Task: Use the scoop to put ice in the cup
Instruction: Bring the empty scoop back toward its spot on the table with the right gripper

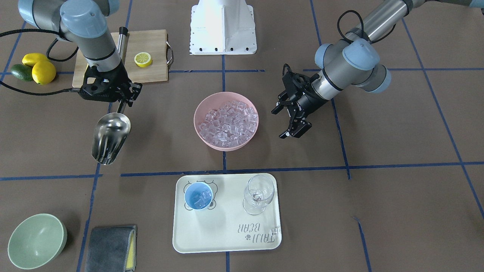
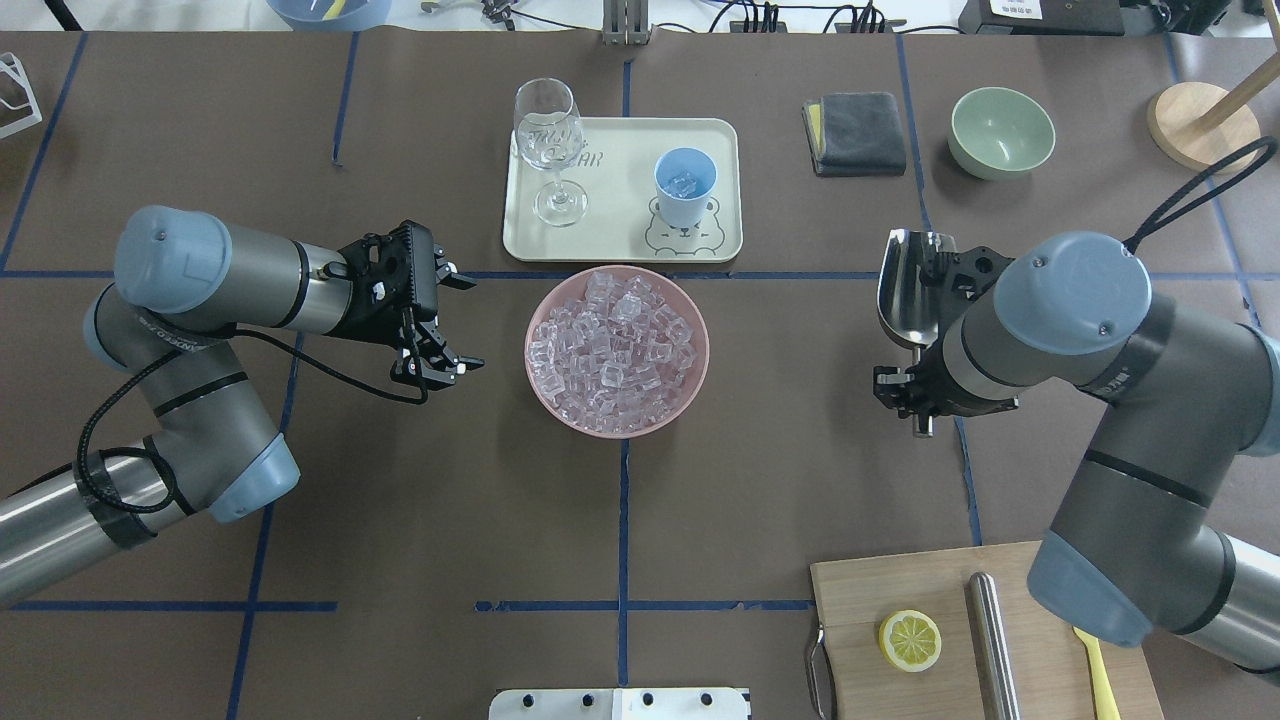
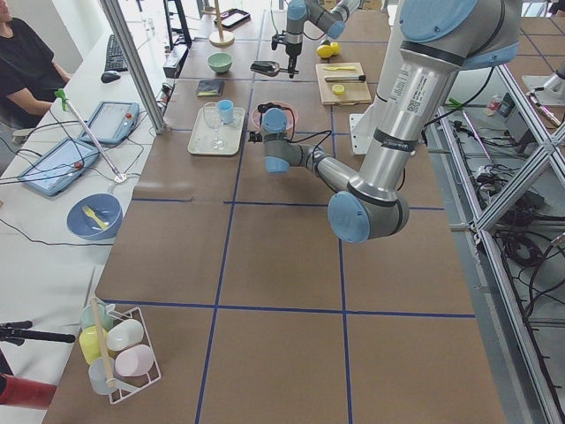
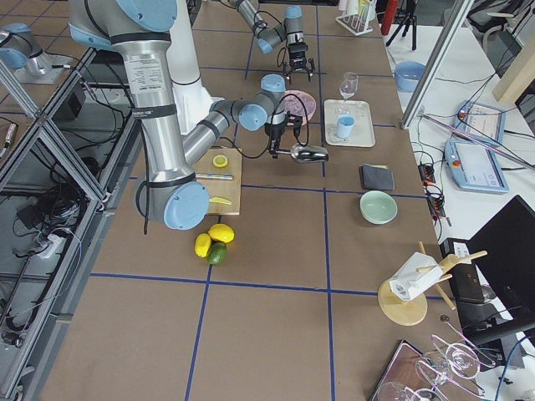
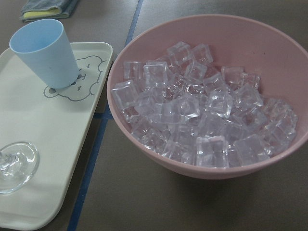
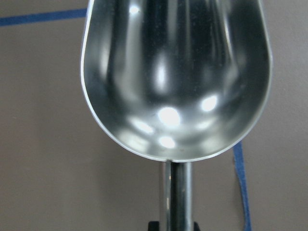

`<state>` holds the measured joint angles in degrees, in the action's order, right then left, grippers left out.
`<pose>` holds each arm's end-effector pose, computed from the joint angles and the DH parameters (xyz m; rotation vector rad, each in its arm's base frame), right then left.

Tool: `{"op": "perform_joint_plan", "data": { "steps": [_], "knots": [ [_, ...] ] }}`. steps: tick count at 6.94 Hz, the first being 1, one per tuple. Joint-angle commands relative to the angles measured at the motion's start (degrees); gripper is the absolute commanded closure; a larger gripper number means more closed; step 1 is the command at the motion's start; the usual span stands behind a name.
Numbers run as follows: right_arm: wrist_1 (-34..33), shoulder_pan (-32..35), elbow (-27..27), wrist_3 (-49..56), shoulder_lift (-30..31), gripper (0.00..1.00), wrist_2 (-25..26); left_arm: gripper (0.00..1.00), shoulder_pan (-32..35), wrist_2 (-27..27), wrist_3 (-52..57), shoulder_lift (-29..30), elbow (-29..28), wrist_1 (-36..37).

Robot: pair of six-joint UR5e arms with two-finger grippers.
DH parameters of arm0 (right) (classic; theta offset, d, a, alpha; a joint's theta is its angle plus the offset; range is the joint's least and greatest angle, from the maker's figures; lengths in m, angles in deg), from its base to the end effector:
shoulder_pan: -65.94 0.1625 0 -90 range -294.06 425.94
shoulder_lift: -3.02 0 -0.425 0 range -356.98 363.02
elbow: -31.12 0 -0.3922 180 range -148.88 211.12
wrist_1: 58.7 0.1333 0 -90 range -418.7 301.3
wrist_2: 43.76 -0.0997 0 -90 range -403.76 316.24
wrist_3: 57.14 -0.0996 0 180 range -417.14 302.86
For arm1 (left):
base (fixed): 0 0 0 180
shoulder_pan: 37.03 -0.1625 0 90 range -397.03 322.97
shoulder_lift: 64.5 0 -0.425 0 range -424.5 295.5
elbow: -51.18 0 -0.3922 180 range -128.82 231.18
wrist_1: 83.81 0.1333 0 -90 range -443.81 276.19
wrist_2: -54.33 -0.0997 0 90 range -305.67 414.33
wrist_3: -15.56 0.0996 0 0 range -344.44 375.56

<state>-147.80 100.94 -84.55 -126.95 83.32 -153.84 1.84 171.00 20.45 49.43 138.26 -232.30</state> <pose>-0.3750 -0.3835 0.3708 -0.0099 -0.7122 0.1366 0.4460 -0.4732 0.3285 1.1694 0.9479 1.1204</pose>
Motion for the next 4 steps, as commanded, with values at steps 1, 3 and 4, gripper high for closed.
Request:
{"op": "perform_joint_plan", "data": {
  "steps": [1,3,4],
  "knots": [
    [1.6,-0.3,-0.5,4.7,7.0,1.0,-4.6,0.0,1.0,2.5,0.0,0.0,-0.1,0.3],
    [1.6,-0.3,-1.5,5.2,10.7,1.0,-6.2,0.0,4.2,12.1,0.0,-1.3,-0.3,0.4],
    [3.6,-0.2,-0.9,6.0,12.1,1.0,-6.1,0.0,4.2,12.3,0.0,-1.3,-0.4,0.3]
  ]
}}
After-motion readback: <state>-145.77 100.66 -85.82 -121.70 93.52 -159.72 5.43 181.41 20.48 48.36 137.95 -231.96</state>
